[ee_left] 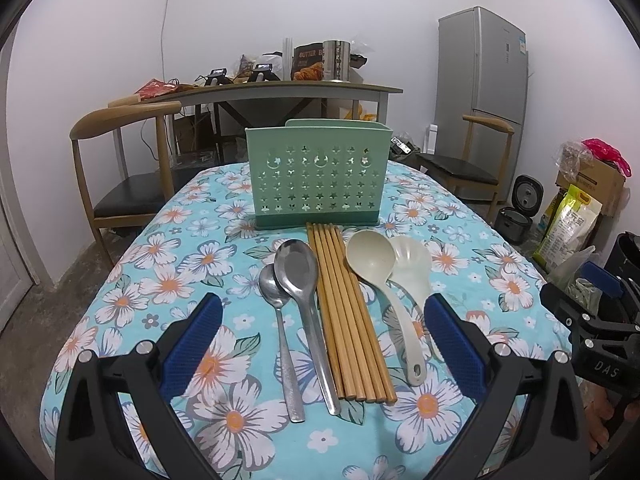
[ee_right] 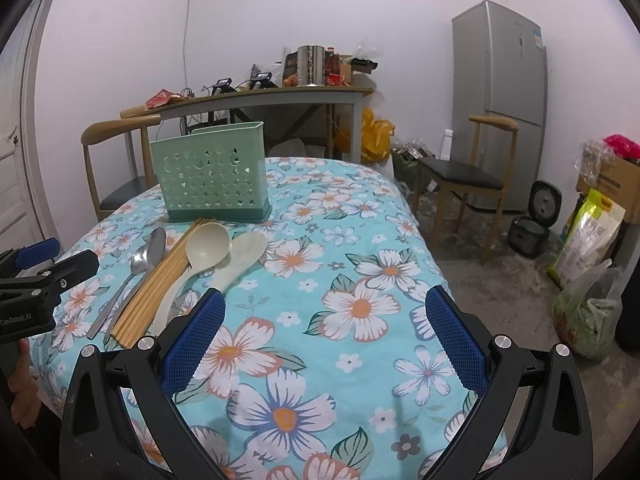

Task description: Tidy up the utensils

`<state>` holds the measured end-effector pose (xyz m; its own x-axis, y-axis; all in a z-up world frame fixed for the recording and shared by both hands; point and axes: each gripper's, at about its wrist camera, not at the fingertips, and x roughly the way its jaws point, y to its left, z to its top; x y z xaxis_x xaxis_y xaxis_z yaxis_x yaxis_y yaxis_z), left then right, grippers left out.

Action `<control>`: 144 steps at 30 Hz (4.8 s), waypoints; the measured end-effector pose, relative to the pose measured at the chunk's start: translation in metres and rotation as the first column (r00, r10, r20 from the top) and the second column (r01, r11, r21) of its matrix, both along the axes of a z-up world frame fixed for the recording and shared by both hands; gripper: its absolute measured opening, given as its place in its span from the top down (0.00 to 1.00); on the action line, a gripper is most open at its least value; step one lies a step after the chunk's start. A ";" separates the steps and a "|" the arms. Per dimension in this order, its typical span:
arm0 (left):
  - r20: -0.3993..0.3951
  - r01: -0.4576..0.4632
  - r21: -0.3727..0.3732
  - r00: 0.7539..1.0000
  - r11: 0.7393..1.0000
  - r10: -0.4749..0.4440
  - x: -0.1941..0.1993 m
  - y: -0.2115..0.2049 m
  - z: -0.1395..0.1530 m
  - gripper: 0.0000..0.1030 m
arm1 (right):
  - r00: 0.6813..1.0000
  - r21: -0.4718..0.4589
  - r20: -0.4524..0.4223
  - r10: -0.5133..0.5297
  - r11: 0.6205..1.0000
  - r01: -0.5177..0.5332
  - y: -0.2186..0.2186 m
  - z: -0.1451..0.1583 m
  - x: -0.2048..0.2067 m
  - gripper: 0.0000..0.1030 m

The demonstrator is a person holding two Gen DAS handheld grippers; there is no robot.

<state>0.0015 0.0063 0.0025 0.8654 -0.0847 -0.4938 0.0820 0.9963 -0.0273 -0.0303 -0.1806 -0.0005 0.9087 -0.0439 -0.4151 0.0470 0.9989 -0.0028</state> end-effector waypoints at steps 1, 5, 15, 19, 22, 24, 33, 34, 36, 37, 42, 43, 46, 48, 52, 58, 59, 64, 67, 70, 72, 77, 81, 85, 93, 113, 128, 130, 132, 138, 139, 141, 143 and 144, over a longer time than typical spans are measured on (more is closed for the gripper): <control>0.000 0.000 0.000 1.000 1.000 0.000 0.000 0.000 0.000 0.04 | 1.000 0.000 0.000 0.001 1.000 -0.001 0.000 0.000 0.000 0.07; -0.008 0.007 0.002 1.000 1.000 -0.007 0.000 -0.001 -0.001 0.04 | 1.000 0.001 -0.001 0.000 1.000 0.000 0.000 0.000 0.000 0.07; 0.006 0.016 0.028 1.000 0.999 -0.017 -0.003 -0.007 -0.001 0.04 | 1.000 0.004 -0.001 0.002 1.000 -0.002 -0.001 0.000 0.000 0.07; 0.004 0.023 0.033 1.000 0.999 -0.023 -0.003 -0.009 -0.001 0.04 | 1.000 0.004 0.000 0.002 1.000 -0.002 -0.001 0.000 -0.001 0.07; 0.005 0.023 0.037 1.000 0.999 -0.023 -0.003 -0.010 -0.001 0.04 | 1.000 0.002 -0.001 0.003 1.000 -0.003 -0.001 0.000 -0.001 0.07; 0.004 0.024 0.033 1.000 0.999 -0.024 -0.003 -0.009 -0.001 0.04 | 1.000 0.001 -0.001 0.004 1.000 -0.004 -0.001 0.001 -0.001 0.07; 0.005 0.023 0.036 1.000 0.999 -0.023 -0.002 -0.009 0.000 0.04 | 1.000 0.002 0.000 0.002 1.000 -0.002 -0.001 0.001 -0.001 0.07; 0.006 0.023 0.035 1.000 0.999 -0.023 -0.002 -0.009 0.000 0.04 | 1.000 0.002 -0.001 0.003 1.000 -0.003 -0.001 0.001 -0.001 0.07; 0.004 0.022 0.035 1.000 0.999 -0.022 -0.002 -0.009 0.000 0.04 | 1.000 0.000 -0.001 0.003 1.000 -0.003 -0.001 0.001 -0.001 0.07; 0.003 0.022 0.034 1.000 0.999 -0.022 -0.002 -0.009 0.000 0.04 | 1.000 0.000 -0.002 0.004 1.000 -0.004 -0.001 0.001 -0.001 0.07; 0.005 0.017 0.033 1.000 0.999 -0.017 -0.002 -0.008 0.000 0.04 | 1.000 0.000 0.000 0.003 1.000 -0.003 -0.001 0.001 -0.001 0.07; 0.005 0.017 0.032 1.000 0.999 -0.017 -0.002 -0.008 0.000 0.04 | 1.000 0.001 -0.001 0.003 1.000 -0.003 -0.001 0.001 -0.001 0.07; 0.004 0.015 0.032 1.000 0.999 -0.016 -0.002 -0.007 0.000 0.04 | 1.000 0.001 -0.001 0.003 1.000 -0.003 0.000 0.001 -0.001 0.07; 0.004 0.016 0.031 1.000 0.999 -0.017 -0.002 -0.007 0.000 0.04 | 1.000 0.000 -0.001 0.003 1.000 -0.003 0.000 0.001 0.000 0.07; 0.004 0.016 0.032 1.000 0.999 -0.016 -0.002 -0.007 0.000 0.04 | 1.000 -0.002 -0.001 0.004 1.000 -0.004 -0.001 0.001 -0.001 0.07; 0.004 0.016 0.031 1.000 0.999 -0.016 -0.002 -0.007 0.000 0.04 | 1.000 0.000 -0.002 0.003 1.000 -0.003 -0.001 0.001 -0.001 0.07; 0.004 0.016 0.031 1.000 0.999 -0.017 -0.002 -0.007 0.000 0.04 | 1.000 0.000 -0.002 0.003 1.000 -0.003 0.000 0.001 0.000 0.07; 0.004 0.016 0.031 1.000 0.999 -0.016 -0.002 -0.007 0.000 0.04 | 1.000 0.001 -0.003 0.003 1.000 -0.003 0.000 0.001 0.000 0.07; 0.003 0.017 0.030 1.000 0.999 -0.017 -0.002 -0.007 0.000 0.04 | 1.000 -0.001 -0.002 0.004 1.000 -0.004 0.000 0.001 0.000 0.07; 0.002 0.017 0.030 1.000 0.999 -0.017 -0.002 -0.007 0.001 0.04 | 1.000 -0.001 -0.003 0.005 1.000 -0.005 0.000 0.001 -0.001 0.07; 0.004 0.020 0.027 1.000 0.999 -0.020 -0.003 -0.007 0.001 0.04 | 1.000 -0.003 -0.001 0.005 1.000 -0.005 0.001 0.000 0.000 0.07; 0.002 0.019 0.032 1.000 0.999 -0.019 -0.003 -0.009 0.001 0.04 | 1.000 -0.003 -0.001 0.006 1.000 -0.006 0.001 -0.001 0.000 0.07; 0.005 0.016 0.043 1.000 0.999 -0.016 -0.003 -0.011 0.001 0.04 | 1.000 0.002 0.002 0.004 1.000 -0.004 0.002 -0.001 -0.001 0.07; 0.008 0.016 0.045 1.000 0.999 -0.016 -0.003 -0.011 0.001 0.04 | 1.000 0.001 -0.001 0.005 1.000 -0.005 0.003 -0.001 -0.001 0.07; 0.004 0.014 0.038 1.000 0.999 -0.014 -0.003 -0.009 0.001 0.04 | 1.000 -0.003 0.003 0.007 1.000 -0.007 0.004 -0.001 -0.001 0.07; -0.002 0.027 0.045 1.000 0.999 -0.027 0.000 -0.011 -0.002 0.04 | 1.000 -0.005 0.001 0.010 1.000 -0.010 0.005 -0.001 -0.001 0.07; -0.006 0.026 0.047 1.000 0.999 -0.026 -0.001 -0.012 -0.003 0.04 | 1.000 -0.006 0.000 0.011 1.000 -0.011 0.005 -0.001 -0.001 0.07; -0.005 0.028 0.048 1.000 0.998 -0.028 -0.001 -0.013 -0.003 0.04 | 1.000 -0.004 -0.001 0.010 1.000 -0.010 0.005 -0.001 -0.001 0.07; -0.003 0.030 0.050 1.000 0.998 -0.029 -0.001 -0.013 -0.003 0.04 | 1.000 -0.004 -0.001 0.011 1.000 -0.011 0.005 -0.001 -0.001 0.07; -0.002 0.027 0.051 1.000 0.998 -0.027 -0.001 -0.014 -0.003 0.04 | 1.000 -0.003 -0.002 0.011 1.000 -0.011 0.005 -0.001 -0.001 0.07; -0.005 0.029 0.049 1.000 0.998 -0.029 -0.001 -0.014 -0.003 0.04 | 1.000 -0.003 -0.002 0.010 1.000 -0.010 0.005 -0.001 -0.001 0.07; -0.002 0.028 0.050 1.000 0.998 -0.028 -0.001 -0.014 -0.003 0.04 | 1.000 -0.004 -0.002 0.012 1.000 -0.012 0.005 -0.001 -0.001 0.07; -0.002 0.028 0.051 1.000 0.998 -0.028 -0.001 -0.014 -0.003 0.04 | 1.000 -0.006 -0.003 0.012 1.000 -0.012 0.005 -0.001 -0.001 0.07; -0.001 0.029 0.052 1.000 0.998 -0.029 -0.001 -0.014 -0.003 0.04 | 1.000 -0.007 -0.003 0.012 1.000 -0.012 0.005 -0.001 -0.001 0.07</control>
